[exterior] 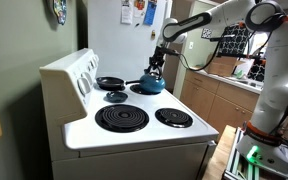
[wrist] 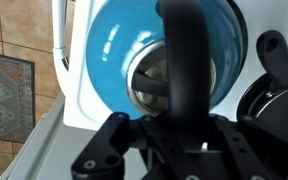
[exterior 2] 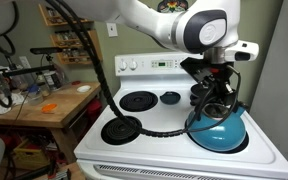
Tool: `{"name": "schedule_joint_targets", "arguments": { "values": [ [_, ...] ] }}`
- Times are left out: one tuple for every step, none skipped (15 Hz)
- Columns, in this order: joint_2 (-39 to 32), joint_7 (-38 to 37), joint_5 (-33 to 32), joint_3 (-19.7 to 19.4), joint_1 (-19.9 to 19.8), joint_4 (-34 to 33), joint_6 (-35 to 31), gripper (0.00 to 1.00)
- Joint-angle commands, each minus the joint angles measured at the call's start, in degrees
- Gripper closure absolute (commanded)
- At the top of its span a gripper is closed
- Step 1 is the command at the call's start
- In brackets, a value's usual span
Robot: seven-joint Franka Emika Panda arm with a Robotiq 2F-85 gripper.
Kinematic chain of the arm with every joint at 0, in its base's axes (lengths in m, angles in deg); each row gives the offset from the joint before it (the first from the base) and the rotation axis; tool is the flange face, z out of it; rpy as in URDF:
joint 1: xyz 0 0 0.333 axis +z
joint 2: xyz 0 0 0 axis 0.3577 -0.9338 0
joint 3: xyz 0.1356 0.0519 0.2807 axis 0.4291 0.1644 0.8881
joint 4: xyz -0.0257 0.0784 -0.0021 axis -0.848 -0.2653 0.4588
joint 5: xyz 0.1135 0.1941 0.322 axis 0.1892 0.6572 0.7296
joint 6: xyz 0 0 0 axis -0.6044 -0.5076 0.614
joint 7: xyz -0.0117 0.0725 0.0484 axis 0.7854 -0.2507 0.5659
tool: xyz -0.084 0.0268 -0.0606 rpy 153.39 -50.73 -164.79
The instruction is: Move the blue kettle to the bottom right cooker on the hob of the stove
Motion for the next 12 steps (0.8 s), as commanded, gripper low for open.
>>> {"name": "schedule_joint_targets", "arguments": {
  "values": [
    [-2.44,1.74,2.87,0.29,0.46,-4.27,0.16,0.98],
    [-3.01,1.34,2.69,0.17,0.66,-4.86,0.03,0.98],
    [-3.39,1.39,2.93,0.15,0.67,-5.42,0.08,0.98],
    [-3.77,1.32,3.15,0.09,0.69,-5.87,-0.05,0.98],
    [-4.08,1.49,3.52,0.12,0.66,-6.29,-0.07,0.98],
    [-4.40,1.48,3.61,0.09,0.67,-6.67,-0.06,0.98],
    [-4.72,1.52,3.74,0.10,0.69,-7.04,-0.09,0.98],
    [-5.02,1.48,3.74,0.08,0.73,-7.31,-0.01,0.98],
    [-5.22,1.44,3.72,0.07,0.77,-7.50,0.20,0.98],
    [-5.43,1.38,3.71,0.04,0.80,-7.76,0.21,0.98],
    [-5.50,1.09,3.50,-0.05,0.88,-7.87,0.30,0.97],
    [-5.49,0.84,3.38,-0.12,0.92,-7.90,0.30,0.68]
  ]
}}
